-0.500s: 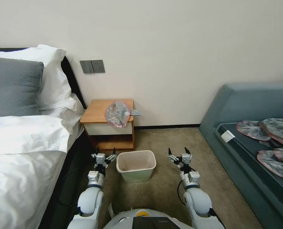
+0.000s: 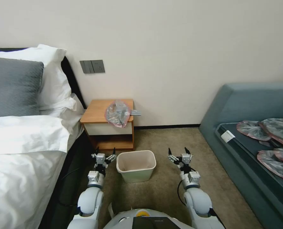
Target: Pick up the garbage bag from the table and place it over the trash can.
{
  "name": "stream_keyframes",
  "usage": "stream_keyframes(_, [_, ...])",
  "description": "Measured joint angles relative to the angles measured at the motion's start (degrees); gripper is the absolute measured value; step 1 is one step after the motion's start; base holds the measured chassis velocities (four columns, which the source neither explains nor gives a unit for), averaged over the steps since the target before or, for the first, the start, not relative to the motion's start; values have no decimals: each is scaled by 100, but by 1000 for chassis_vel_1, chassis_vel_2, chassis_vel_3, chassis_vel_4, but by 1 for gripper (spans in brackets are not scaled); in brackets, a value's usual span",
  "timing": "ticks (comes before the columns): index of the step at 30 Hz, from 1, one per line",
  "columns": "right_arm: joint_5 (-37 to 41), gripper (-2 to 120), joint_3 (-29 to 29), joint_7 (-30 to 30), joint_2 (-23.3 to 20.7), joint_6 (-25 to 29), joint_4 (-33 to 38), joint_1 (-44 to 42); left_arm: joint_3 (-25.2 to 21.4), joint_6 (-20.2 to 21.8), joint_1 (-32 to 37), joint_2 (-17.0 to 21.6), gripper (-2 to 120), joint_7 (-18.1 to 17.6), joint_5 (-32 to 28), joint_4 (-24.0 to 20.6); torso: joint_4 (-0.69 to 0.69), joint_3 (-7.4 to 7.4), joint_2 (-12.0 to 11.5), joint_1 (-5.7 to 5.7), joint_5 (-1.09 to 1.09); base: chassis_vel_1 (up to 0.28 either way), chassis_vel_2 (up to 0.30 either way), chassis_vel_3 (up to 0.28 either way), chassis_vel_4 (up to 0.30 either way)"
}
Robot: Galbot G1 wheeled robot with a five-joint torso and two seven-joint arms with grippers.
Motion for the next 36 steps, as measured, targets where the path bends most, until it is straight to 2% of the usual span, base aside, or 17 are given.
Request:
stream_keyframes(31, [-1, 100, 0, 0, 3, 0, 17, -16, 0, 0, 0, 0, 100, 0, 0, 0, 0, 0, 0, 0, 0, 0, 0, 0, 0])
stream_keyframes(35, [-103, 100, -20, 35, 101, -60, 503, -286, -19, 0, 94, 20, 100, -13, -50, -190, -1, 0, 0, 0, -4, 0, 0, 0, 0])
stream_keyframes(36, [-160, 100, -36, 60, 153, -101, 744, -421, -49, 0, 192, 43, 100, -32, -109, -387, -1, 0, 0, 0, 1, 0, 0, 0, 0])
